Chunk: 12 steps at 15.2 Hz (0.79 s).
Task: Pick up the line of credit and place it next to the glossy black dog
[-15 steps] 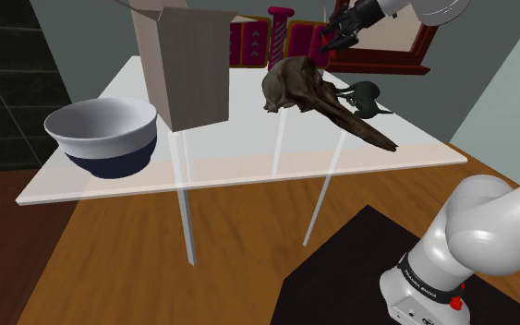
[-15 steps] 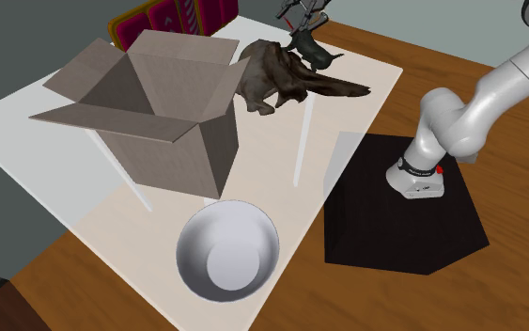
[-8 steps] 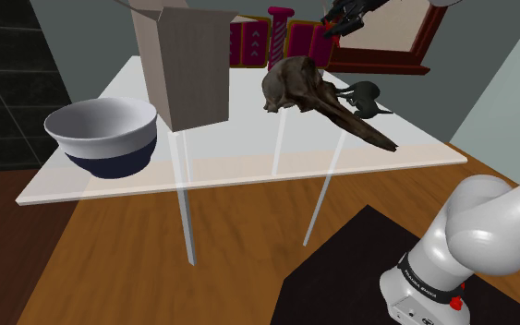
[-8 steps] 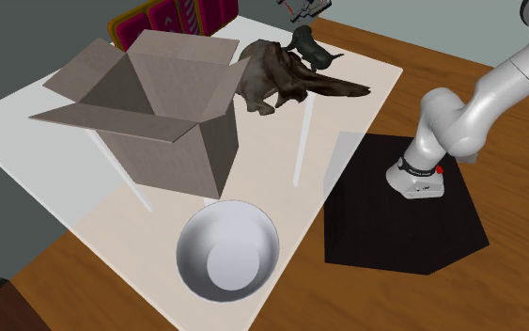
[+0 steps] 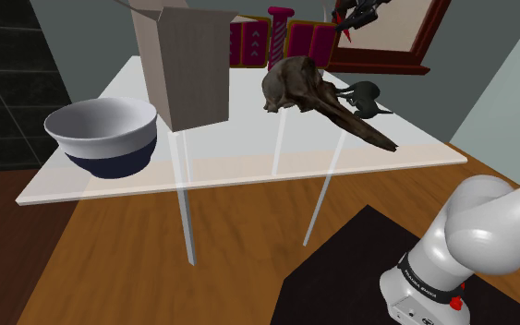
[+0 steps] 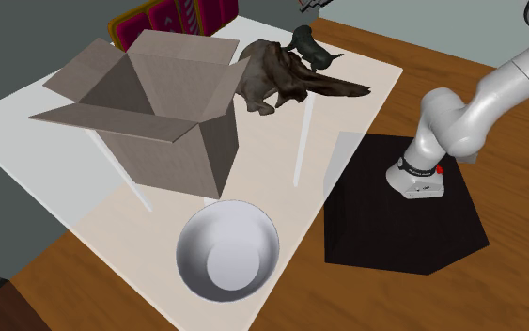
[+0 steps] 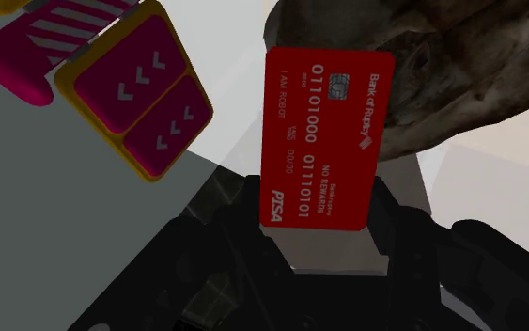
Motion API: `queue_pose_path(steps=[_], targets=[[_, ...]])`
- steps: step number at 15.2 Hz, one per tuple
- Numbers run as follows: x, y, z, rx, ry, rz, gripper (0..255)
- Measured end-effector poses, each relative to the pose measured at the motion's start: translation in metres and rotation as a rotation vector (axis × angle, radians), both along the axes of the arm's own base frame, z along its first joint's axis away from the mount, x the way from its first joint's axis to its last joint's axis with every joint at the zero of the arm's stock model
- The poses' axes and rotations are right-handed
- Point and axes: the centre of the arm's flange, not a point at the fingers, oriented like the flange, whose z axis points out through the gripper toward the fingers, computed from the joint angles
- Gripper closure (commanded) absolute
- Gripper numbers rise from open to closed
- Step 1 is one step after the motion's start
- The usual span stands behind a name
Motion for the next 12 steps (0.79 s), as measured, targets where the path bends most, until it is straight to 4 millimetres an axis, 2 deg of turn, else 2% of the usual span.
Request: queue_pose_path(steps=[10, 12], targets=[[-0.105, -0.068, -0.037, 0.0, 0.0, -0.001, 255], [-0.123, -0.087, -0.043, 0.001, 0.0, -0.001, 255]])
